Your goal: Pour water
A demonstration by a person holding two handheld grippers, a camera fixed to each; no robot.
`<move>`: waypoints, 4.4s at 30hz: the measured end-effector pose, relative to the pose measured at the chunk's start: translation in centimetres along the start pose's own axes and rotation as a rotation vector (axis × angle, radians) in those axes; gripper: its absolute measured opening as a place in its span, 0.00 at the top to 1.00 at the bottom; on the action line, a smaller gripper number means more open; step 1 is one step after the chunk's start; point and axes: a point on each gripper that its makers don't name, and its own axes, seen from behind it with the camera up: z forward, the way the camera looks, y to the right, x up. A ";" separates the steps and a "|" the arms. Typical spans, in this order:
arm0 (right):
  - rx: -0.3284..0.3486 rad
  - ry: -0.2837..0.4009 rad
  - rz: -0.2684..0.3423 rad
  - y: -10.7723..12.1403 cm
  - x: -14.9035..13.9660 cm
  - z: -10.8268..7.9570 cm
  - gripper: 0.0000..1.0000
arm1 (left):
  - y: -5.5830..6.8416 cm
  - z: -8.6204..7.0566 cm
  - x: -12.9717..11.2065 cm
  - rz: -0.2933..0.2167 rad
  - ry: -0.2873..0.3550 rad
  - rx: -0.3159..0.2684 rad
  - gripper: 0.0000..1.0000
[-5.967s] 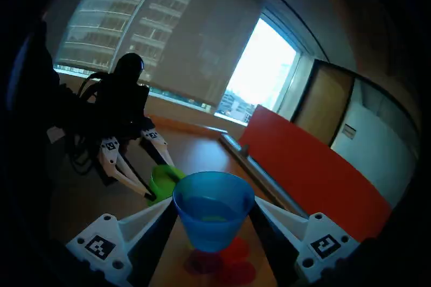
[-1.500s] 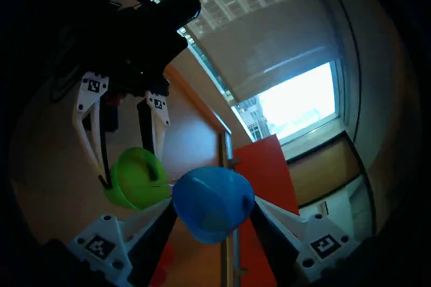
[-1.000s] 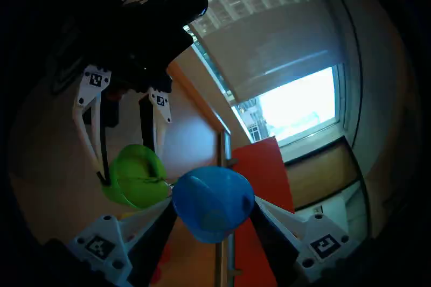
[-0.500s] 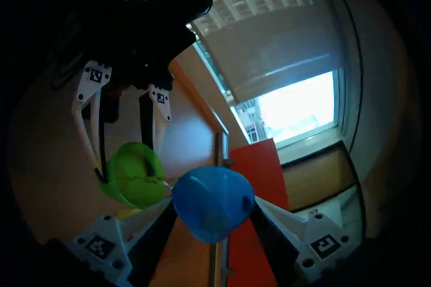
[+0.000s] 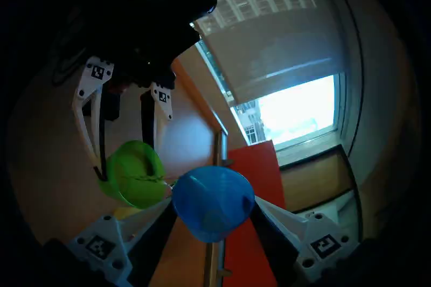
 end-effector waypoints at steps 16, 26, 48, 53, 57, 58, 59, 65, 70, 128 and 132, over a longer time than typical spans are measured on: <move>-0.012 -0.002 -0.034 0.8 0.2 0.0 0.10 | 0.0 0.1 0.2 -0.003 0.007 -0.002 0.16; -0.016 -0.002 -0.055 1.0 0.2 -0.1 0.10 | -0.1 0.2 0.3 -0.005 0.009 0.000 0.16; -0.032 -0.003 -0.107 1.4 0.4 -0.3 0.10 | 0.1 0.1 0.6 0.001 0.011 0.000 0.16; -0.030 -0.005 -0.116 1.3 0.5 -0.2 0.10 | 0.1 0.2 0.6 0.001 0.013 0.000 0.16; -0.033 -0.006 -0.123 1.3 0.5 -0.2 0.10 | 0.1 0.2 0.5 0.001 0.013 0.002 0.16; -0.033 -0.007 -0.125 1.3 0.5 -0.2 0.10 | 0.1 0.2 0.5 0.002 0.012 0.001 0.16; -0.034 -0.007 -0.126 1.3 0.5 -0.3 0.10 | 0.1 0.2 0.5 0.002 0.012 0.001 0.16; -0.036 -0.007 -0.134 1.3 0.5 -0.3 0.10 | 0.1 0.3 0.5 0.003 0.012 0.001 0.16; -0.044 -0.006 -0.142 1.5 0.6 -0.4 0.10 | 0.1 0.3 0.5 0.005 0.012 0.001 0.16; -0.089 -0.020 -0.282 1.4 2.1 -1.6 0.10 | 0.5 0.4 1.0 0.017 0.012 -0.002 0.16; -0.089 -0.020 -0.290 1.3 2.2 -1.6 0.10 | 0.4 0.3 1.0 0.017 0.010 0.000 0.16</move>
